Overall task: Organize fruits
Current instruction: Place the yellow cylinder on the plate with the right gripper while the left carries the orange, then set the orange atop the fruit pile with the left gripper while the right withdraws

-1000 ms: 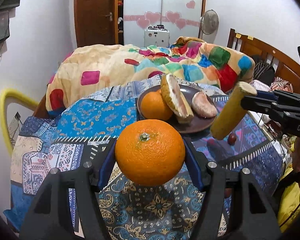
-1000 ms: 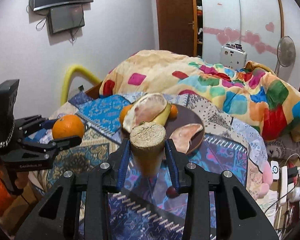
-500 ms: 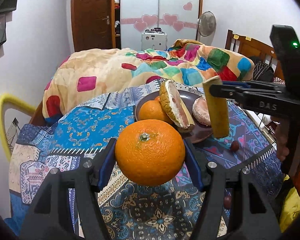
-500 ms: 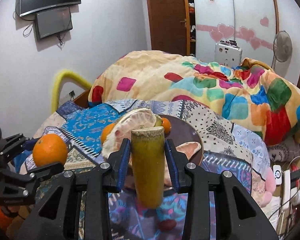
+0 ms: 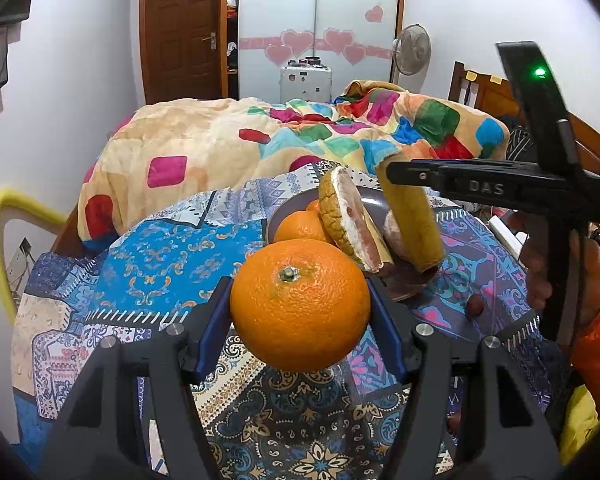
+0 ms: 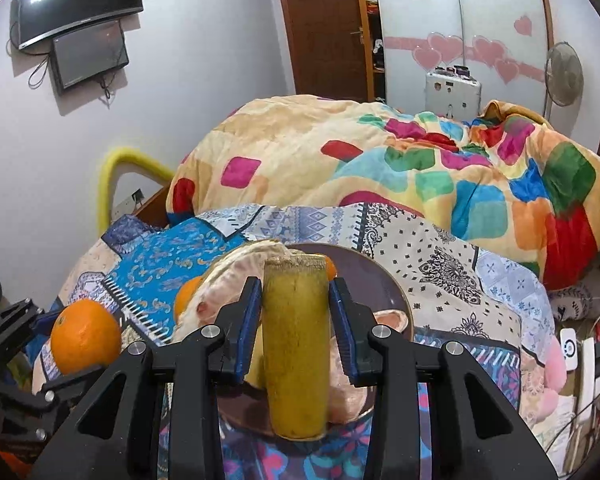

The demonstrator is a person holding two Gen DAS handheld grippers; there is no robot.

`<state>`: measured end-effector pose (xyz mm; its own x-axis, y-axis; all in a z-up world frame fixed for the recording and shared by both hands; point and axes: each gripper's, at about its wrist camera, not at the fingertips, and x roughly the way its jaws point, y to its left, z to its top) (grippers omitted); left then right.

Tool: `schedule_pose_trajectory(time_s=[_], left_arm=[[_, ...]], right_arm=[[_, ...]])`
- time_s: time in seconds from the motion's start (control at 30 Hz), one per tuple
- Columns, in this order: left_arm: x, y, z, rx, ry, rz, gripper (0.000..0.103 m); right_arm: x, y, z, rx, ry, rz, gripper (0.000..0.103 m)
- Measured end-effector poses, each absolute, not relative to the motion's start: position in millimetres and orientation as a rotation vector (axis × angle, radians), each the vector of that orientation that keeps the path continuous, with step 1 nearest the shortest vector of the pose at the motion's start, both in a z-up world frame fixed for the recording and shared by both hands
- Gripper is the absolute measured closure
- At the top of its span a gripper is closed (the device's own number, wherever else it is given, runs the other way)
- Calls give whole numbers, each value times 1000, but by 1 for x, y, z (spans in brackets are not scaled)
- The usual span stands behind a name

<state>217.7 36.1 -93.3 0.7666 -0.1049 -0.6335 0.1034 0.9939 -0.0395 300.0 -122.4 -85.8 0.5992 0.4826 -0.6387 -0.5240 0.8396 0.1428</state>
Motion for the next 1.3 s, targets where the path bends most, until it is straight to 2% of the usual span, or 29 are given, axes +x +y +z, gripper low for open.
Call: schedule_pose_trajectory(time_s=[0.13, 0.5, 0.67, 1.03, 1.3], left_arm=[[219, 37, -93, -5, 690, -111, 39], [223, 17, -77, 11, 675, -123, 39], [229, -1, -75, 39, 676, -131, 39], [276, -33, -66, 104, 698, -134, 39], [312, -43, -82, 109, 745, -117, 39]], right_arm=[[310, -123, -85, -41, 725, 552, 74], [292, -150, -84, -79, 730, 533, 70], [279, -165, -87, -112, 725, 538, 61], [278, -187, -84, -111, 683, 504, 58], [284, -201, -90, -104, 686, 471, 58]])
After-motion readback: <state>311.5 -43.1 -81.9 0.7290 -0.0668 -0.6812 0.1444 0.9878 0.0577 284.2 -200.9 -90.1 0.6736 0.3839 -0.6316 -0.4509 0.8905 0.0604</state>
